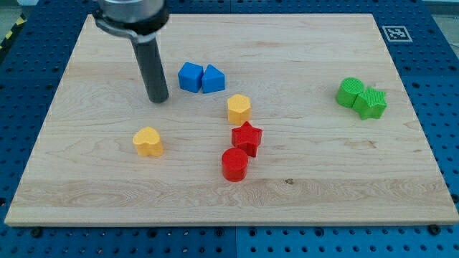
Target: Place both the blue blocks at the center of the board
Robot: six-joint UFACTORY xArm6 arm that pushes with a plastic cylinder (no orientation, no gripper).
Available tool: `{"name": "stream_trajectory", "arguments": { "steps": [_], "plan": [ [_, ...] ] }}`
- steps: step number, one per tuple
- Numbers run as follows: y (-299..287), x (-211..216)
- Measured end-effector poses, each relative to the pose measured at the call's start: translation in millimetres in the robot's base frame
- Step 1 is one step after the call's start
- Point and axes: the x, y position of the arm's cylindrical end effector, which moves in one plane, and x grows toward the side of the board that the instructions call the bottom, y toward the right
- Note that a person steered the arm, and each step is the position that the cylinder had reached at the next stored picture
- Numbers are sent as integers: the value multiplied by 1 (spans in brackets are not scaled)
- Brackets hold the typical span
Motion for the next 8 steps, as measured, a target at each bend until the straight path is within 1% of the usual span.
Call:
{"name": "stream_trajectory", "arguments": {
  "steps": [1,2,4,6,8],
  "plan": [
    [0,-11],
    [0,-42],
    [11,-44],
    [48,-42],
    [49,-22]
  ]
}}
